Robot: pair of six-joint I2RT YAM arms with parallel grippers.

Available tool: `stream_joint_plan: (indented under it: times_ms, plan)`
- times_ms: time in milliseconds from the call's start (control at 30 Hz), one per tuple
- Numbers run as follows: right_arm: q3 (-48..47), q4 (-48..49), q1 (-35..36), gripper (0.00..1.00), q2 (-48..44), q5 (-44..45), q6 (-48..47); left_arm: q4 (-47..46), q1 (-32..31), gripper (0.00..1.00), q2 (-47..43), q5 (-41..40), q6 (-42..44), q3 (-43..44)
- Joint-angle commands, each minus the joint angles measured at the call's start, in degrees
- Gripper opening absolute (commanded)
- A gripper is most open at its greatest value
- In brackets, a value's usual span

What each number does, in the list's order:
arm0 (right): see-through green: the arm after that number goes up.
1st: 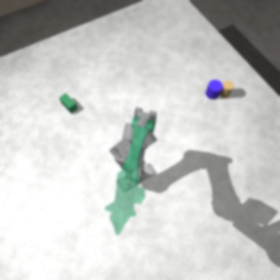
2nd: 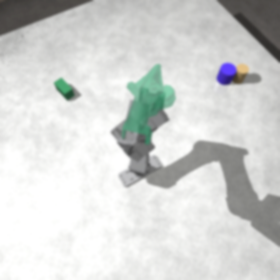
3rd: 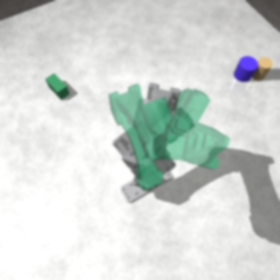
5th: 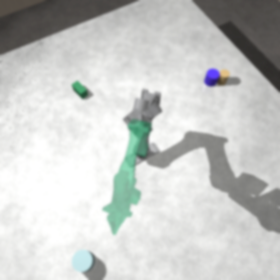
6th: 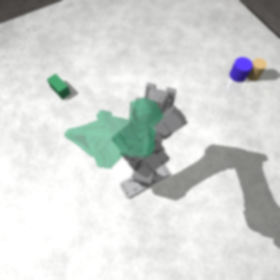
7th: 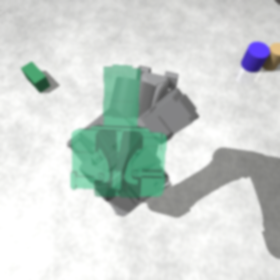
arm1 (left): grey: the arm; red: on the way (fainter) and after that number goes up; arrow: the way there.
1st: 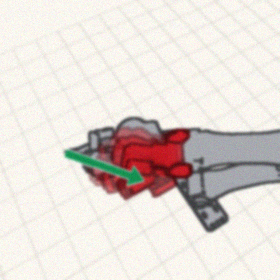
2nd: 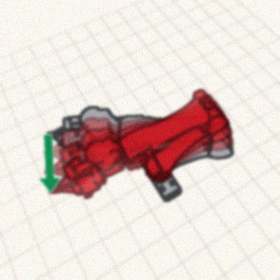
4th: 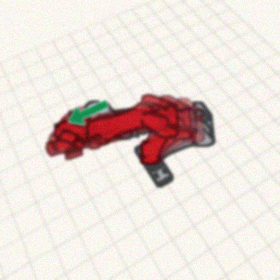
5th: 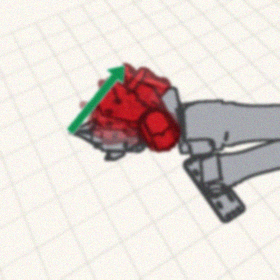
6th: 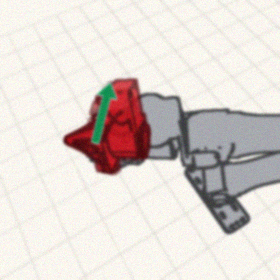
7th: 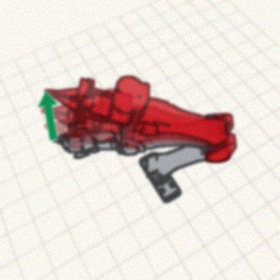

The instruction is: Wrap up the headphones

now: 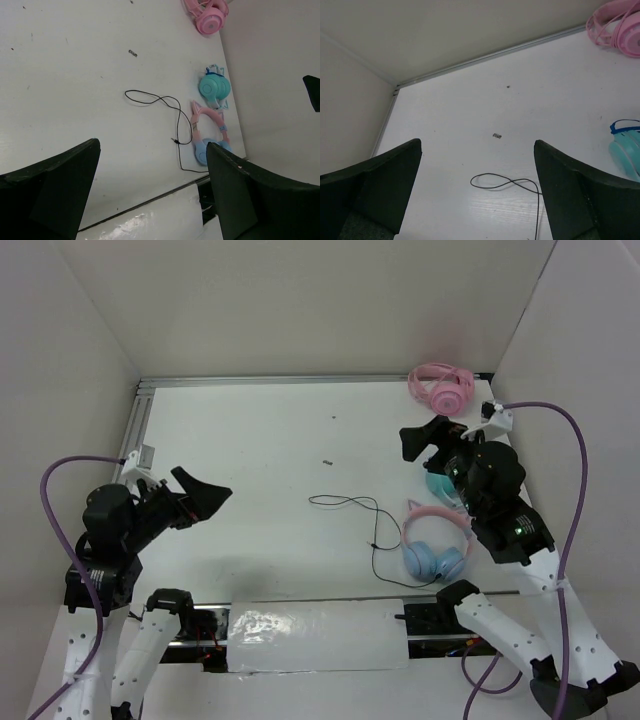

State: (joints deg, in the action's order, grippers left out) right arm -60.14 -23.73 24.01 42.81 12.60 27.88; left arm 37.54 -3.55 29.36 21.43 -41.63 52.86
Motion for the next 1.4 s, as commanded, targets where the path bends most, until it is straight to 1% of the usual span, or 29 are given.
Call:
stream_joint_plan:
  times_ms: [0,33,100,133,200,233,267,300,333,367,400,467,567,667,700,767,933,1000,1167,1367]
  plan:
    - [-3.49,-1.05,0.33,1.0,1.05,3.48,1.99,-0.18,0.12,0.99,-0.19,-1.92,-2.32,1.19]
    - [-3.67,-3.84,0.25,1.0,1.31,6.79,5.83,-0.36,0.21,0.99,-0.1,-1.83,-2.06,1.1]
    - [-4.2,-5.88,0.25,1.0,1.58,9.44,6.31,-1.41,0.21,0.99,-0.27,-1.48,-2.06,0.67]
    - [-4.72,-9.11,0.33,1.0,2.19,15.03,9.97,-1.94,0.21,0.99,-0.36,-0.44,-1.79,0.32]
    - [-6.47,-16.05,0.25,1.0,3.24,23.39,19.97,-4.65,0.21,0.99,-0.71,0.8,-1.09,-1.08]
    - [-6.92,-19.83,0.25,1.0,3.51,27.35,21.94,-5.54,0.21,0.99,-0.71,2.63,-0.74,-1.62]
    - [-6.14,-19.87,0.16,1.0,2.99,27.82,20.65,-6.5,0.21,0.99,-0.63,3.61,-0.13,-2.75]
    - [-3.69,-18.21,0.16,0.96,2.11,26.96,18.37,-8.43,0.21,0.99,-0.45,4.75,0.31,-3.37]
    - [-2.63,-17.68,0.16,0.93,1.84,23.99,16.35,-9.23,0.21,0.99,-0.19,6.85,0.49,-3.99]
    - [-1.48,-17.5,-0.1,0.91,1.67,22.05,14.07,-10.02,0.21,0.99,0.51,7.83,1.02,-4.95]
    - [-0.43,-18.1,-0.63,1.0,1.67,20.55,14.13,-11.07,0.3,0.99,1.04,8.62,1.2,-5.22]
    - [2.47,-19.42,-1.24,1.0,2.1,19.13,15.96,-11.44,0.21,0.99,3.14,10.55,0.24,-5.31]
    - [7.31,-20.57,-2.47,1.0,2.19,21.41,20.1,-12.93,0.21,0.99,6.14,12.57,-0.21,-5.31]
    - [11.53,-18.73,-5.19,1.0,2.46,20.36,21.95,-13.19,0.3,0.99,8.77,13.46,0.14,-5.22]
    - [13.01,-17.25,-6.68,1.0,3.5,18.71,21.96,-13.45,0.21,0.99,9.39,13.46,0.32,-5.31]
    - [13.91,-16.62,-8.27,1.0,5.17,17.46,23.09,-13.55,0.21,0.99,10.45,12.94,0.75,-5.4]
    - [13.3,-17.67,-13.01,1.0,15.54,14.12,31.44,-15.74,0.3,0.99,9.4,12.76,1.99,-7.59]
    - [12.68,-17.32,-13.98,1.0,20.88,13.42,33.02,-17.85,0.21,0.99,8.7,12.85,2.51,-8.74]
    - [11.89,-13.99,-17.06,1.0,30.82,6.48,34.34,-20.66,0.21,0.99,7.9,13.2,3.83,-10.59]
    - [13.02,-13.98,-17.24,0.99,35.85,8.23,38.91,-21.19,0.21,0.99,11.15,13.46,5.41,-10.23]
